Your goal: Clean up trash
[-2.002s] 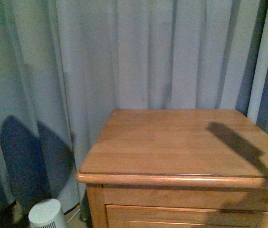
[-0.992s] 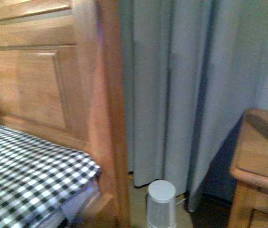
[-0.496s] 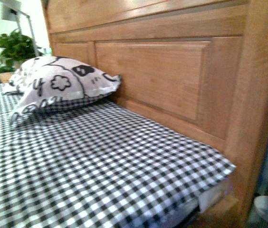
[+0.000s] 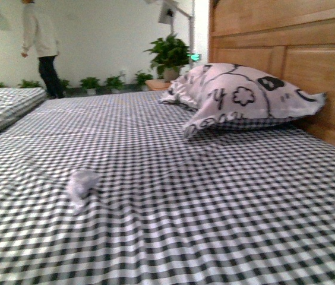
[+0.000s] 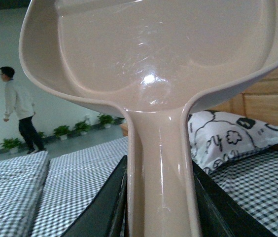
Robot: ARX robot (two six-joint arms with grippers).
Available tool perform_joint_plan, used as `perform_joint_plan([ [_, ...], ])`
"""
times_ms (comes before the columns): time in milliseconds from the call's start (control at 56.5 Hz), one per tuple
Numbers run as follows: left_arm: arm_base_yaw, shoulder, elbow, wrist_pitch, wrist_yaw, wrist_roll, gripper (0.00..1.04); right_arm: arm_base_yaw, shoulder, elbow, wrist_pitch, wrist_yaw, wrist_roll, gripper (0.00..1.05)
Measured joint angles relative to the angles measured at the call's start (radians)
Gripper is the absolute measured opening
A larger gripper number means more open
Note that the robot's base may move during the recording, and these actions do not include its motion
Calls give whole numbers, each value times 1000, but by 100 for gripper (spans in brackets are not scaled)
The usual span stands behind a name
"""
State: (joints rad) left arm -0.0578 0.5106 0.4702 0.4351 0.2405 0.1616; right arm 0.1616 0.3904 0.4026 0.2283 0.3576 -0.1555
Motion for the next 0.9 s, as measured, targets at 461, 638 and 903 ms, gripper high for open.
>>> perform_joint_plan([
  [461, 0, -5, 0, -3, -7, -3, 29, 2, 1, 0, 0, -5, -3, 20],
  [638, 55, 147, 238, -599, -177, -188, 29, 2, -4, 0, 0, 5, -2, 20],
  [903, 175, 431, 293, -552, 6, -32, 28, 2, -3, 0, 0, 3, -2, 20],
])
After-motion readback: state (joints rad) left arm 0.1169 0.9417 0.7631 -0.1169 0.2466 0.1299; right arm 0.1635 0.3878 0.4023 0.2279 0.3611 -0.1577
